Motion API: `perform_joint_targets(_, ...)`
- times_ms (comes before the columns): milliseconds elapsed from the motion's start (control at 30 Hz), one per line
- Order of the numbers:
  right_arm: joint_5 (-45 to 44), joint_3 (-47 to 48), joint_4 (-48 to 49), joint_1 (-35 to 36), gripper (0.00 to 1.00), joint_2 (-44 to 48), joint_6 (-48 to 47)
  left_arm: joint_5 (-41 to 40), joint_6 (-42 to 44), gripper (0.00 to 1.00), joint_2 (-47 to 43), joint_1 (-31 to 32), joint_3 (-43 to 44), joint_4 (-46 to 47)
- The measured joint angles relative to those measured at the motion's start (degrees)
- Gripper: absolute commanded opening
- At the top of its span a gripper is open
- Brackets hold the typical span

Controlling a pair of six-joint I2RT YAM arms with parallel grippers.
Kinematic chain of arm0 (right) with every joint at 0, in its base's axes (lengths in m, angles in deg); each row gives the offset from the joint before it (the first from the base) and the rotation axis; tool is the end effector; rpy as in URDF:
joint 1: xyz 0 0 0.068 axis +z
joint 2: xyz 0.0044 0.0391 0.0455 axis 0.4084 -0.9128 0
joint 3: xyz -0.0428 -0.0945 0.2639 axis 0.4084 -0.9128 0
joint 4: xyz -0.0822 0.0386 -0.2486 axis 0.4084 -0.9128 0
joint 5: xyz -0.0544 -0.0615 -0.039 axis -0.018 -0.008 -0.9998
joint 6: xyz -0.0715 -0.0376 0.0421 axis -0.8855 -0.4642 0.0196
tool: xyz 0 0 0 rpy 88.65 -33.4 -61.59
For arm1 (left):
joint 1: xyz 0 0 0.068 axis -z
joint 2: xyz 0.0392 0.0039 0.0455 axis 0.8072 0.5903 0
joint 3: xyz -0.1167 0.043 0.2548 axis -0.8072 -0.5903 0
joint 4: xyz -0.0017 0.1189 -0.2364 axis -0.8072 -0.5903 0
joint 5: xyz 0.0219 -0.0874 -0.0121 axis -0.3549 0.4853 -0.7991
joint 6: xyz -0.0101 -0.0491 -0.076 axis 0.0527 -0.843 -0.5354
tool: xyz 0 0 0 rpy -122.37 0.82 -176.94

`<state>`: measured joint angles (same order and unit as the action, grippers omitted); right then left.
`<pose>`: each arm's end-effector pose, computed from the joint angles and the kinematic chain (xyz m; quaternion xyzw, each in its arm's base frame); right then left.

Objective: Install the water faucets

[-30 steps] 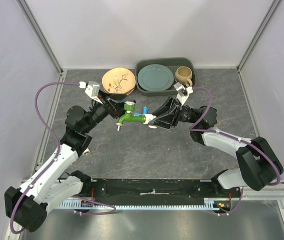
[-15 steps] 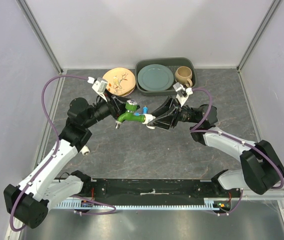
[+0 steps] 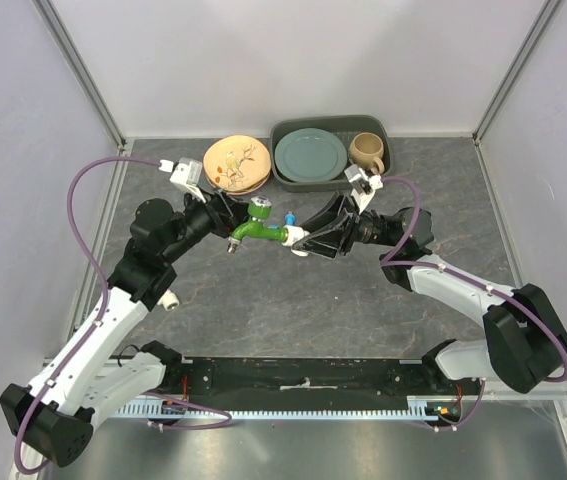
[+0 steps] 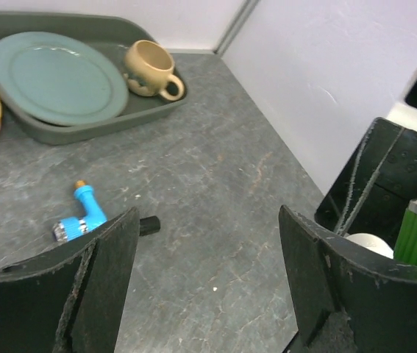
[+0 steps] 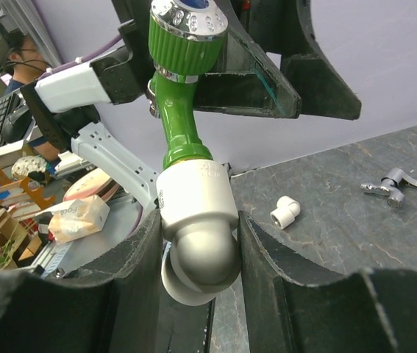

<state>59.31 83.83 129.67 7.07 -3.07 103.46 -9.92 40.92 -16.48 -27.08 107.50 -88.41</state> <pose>0.2193 0.2114 0.3414 -0.3384 0.4978 0.6641 0.4435 0.2128 -0.1342 0.3765 0.0889 0.7097 -0.4182 0.5599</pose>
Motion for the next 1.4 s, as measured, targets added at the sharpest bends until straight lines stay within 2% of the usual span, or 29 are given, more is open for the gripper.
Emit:
perform_joint_targets(267, -2.34, -0.46, -0.24, -0.22, 0.0, -0.04, 1.27, -8.87, -0.04, 0.83, -3.32, 0.0, -3.54, -2.34)
perform_joint_targets(467, -4.22, -0.59, -0.59, -0.61, 0.0, -0.15, 1.31, -16.41, -1.51, 0.88, -8.17, -0.92, -6.16, -4.9)
perform_joint_targets(633, -4.66, -0.59, -0.61, -0.66, 0.0, -0.22, 1.31, -17.64, -3.61, 0.89, -11.15, -1.99, -6.95, -4.72)
perform_joint_targets(867, -4.61, -0.61, -0.7, -0.66, 0.0, -0.24, 1.29, -20.09, -7.93, 0.96, -12.92, -5.44, -6.95, -6.97)
perform_joint_targets(1167, -4.52, -0.61, -0.72, -0.66, 0.0, -0.85, 1.27, -16.17, -11.91, 0.98, -15.63, -9.9, -4.26, -8.22)
perform_joint_targets(1400, -4.33, -0.61, -0.92, -0.66, 0.0, -1.14, 1.27, -3.65, -14.53, 0.98, -13.16, -10.27, -3.26, -2.82)
